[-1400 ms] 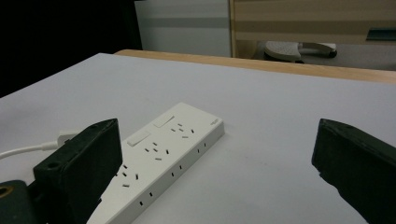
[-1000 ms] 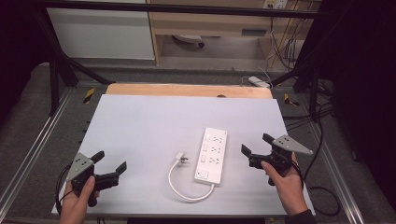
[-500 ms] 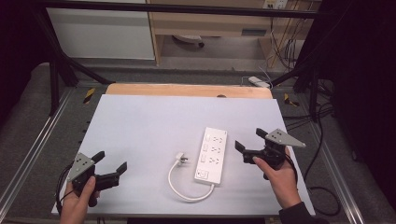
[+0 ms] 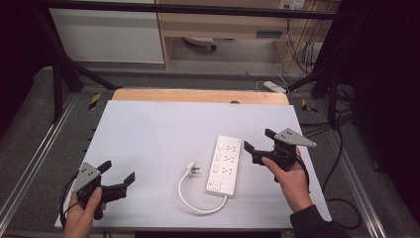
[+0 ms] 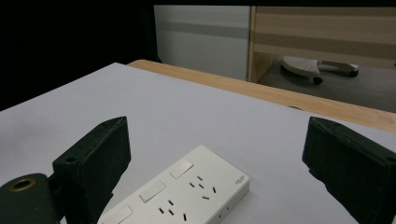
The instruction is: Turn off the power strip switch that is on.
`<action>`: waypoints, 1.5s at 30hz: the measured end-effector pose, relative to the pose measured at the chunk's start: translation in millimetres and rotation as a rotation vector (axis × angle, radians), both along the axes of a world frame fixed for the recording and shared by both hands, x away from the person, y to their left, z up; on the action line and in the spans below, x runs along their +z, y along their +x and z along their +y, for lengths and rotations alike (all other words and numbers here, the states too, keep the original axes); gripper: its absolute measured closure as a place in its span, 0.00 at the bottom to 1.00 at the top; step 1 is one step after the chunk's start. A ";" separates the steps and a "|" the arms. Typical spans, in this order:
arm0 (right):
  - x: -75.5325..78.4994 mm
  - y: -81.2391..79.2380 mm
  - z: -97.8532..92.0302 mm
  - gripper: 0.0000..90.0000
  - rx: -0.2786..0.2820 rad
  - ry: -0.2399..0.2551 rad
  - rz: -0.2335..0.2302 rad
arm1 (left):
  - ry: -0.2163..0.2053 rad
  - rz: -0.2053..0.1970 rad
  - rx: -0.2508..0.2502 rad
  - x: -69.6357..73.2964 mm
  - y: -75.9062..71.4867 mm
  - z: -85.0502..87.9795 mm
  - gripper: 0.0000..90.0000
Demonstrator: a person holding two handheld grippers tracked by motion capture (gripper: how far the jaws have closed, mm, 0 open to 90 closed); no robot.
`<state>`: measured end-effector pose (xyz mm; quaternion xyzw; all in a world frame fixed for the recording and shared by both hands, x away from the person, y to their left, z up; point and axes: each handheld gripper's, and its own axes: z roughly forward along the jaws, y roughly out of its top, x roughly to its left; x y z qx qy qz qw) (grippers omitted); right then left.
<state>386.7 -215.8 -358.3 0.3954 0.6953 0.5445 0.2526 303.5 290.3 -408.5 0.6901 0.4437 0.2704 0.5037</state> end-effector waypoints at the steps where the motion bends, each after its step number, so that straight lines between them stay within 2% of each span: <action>1: 0.3 1.9 0.6 0.10 0.001 0.000 0.001 | 0.000 0.000 0.000 0.0 0.0 0.0 0.06; 9: 4.1 12.9 6.8 0.15 0.005 -0.013 -0.006 | 0.000 0.003 -0.002 -0.2 0.1 -0.5 0.06; 14: 5.6 16.9 10.8 0.22 0.008 -0.015 -0.007 | 0.000 0.004 -0.004 -0.4 0.2 -0.5 0.06; 20: 6.7 20.3 17.0 0.38 0.023 -0.031 -0.008 | 0.002 0.005 -0.004 -0.6 0.3 -0.8 0.06; 21: 6.0 21.7 19.7 0.43 0.025 -0.044 -0.013 | 0.002 0.005 -0.004 -0.6 0.3 -0.8 0.06; 26: 4.0 24.6 25.3 0.53 0.035 -0.061 -0.018 | 0.003 0.006 -0.005 -0.7 0.4 -0.8 0.06; 31: 1.7 29.8 30.4 0.67 0.035 -0.063 -0.030 | 0.003 0.006 -0.006 -0.7 0.5 -0.8 0.06; 32: 0.9 31.8 32.0 0.72 0.037 -0.057 -0.036 | 0.003 0.006 -0.006 -0.8 0.5 -0.7 0.06; 45: -5.9 41.9 41.1 0.90 0.050 -0.054 -0.044 | 0.007 0.006 -0.006 -0.8 0.7 -0.7 0.06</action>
